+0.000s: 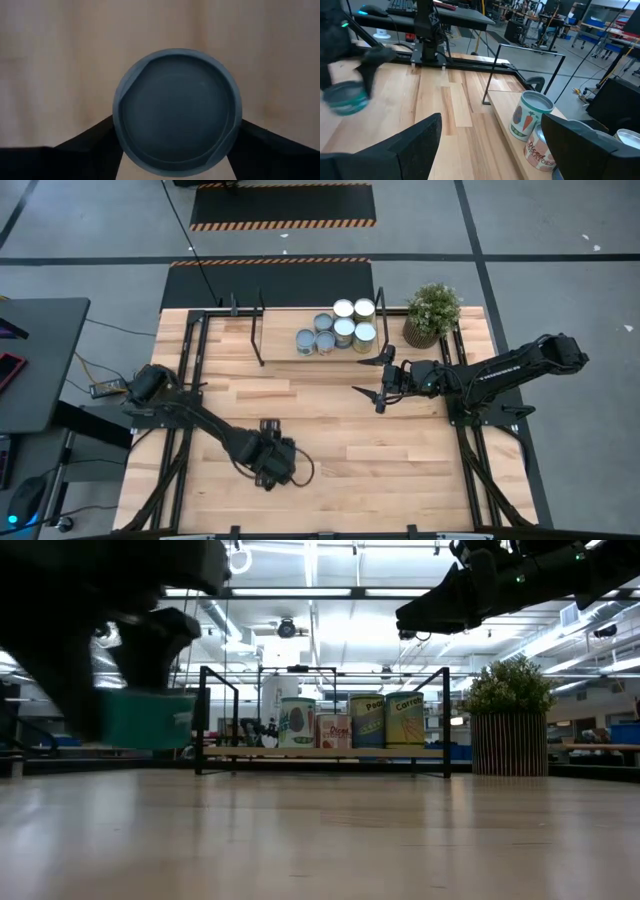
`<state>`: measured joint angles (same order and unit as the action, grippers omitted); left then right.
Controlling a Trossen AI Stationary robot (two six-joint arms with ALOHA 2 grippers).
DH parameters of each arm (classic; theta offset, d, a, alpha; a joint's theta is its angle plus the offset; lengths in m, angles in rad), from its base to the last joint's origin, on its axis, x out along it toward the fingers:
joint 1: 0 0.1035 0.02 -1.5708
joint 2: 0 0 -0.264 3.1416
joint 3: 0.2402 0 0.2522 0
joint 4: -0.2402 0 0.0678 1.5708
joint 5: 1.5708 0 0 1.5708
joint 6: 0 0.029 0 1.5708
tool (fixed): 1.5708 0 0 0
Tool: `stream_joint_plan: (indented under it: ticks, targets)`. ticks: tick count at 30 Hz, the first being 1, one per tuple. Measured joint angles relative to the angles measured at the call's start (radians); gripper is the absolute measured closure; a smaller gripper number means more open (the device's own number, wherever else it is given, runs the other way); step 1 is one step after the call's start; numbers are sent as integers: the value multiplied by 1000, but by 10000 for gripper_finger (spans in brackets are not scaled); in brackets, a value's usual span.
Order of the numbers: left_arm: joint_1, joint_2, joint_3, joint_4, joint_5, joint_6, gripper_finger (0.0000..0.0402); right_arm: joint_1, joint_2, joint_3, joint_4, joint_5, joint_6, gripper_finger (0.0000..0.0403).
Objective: Pick and place cans onto a shelf
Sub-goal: Put the green tuna can on the shelf
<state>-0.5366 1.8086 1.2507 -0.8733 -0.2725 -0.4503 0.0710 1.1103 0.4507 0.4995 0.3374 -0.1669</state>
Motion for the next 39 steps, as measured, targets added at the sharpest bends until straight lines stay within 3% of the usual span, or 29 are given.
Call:
stream_joint_plan:
  ticks: [5,17,24,31,39]
  targets:
    - [80,-34,0,-77,-71,44,110,0,0,0,0,0,0,54]
    - [341,-45,-2,-142,-71,372,110,0,1,0,-7,0,0,54]
    - [545,-92,-1,-77,-64,539,110,0,1,0,-7,0,-8,54]
    - [719,-102,-1,-38,22,602,110,0,1,0,-8,0,-11,54]
    - [868,-101,-1,1,52,593,110,0,1,0,-7,0,-11,54]
